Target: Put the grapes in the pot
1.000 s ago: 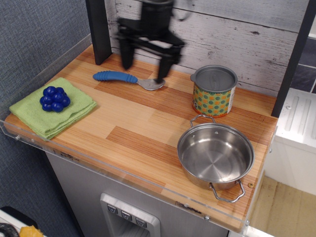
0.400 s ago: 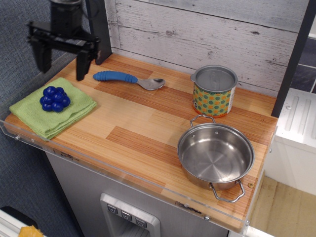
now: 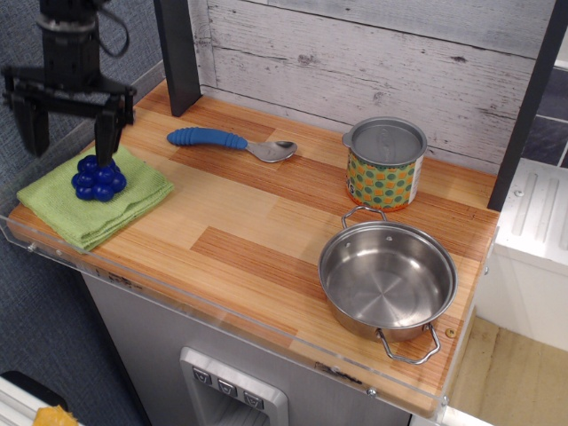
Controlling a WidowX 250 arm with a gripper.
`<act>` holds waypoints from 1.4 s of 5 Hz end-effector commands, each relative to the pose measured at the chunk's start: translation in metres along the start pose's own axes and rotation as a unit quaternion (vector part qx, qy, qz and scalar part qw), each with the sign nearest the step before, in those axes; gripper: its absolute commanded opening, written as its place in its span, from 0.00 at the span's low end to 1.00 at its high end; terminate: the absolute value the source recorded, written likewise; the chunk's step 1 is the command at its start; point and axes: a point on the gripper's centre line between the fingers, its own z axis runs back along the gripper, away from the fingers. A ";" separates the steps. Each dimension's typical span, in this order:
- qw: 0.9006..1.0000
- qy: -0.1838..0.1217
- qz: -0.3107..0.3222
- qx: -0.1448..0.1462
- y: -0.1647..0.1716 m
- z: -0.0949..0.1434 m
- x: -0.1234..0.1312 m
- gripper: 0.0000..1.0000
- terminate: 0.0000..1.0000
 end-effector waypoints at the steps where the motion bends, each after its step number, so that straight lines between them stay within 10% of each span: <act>1: 0.995 -0.089 0.022 -0.043 0.005 0.004 -0.003 1.00 0.00; 6: 0.989 -0.118 0.051 -0.073 -0.002 -0.013 0.013 1.00 0.00; 7: 0.988 -0.121 0.064 -0.075 -0.004 -0.016 0.015 0.00 0.00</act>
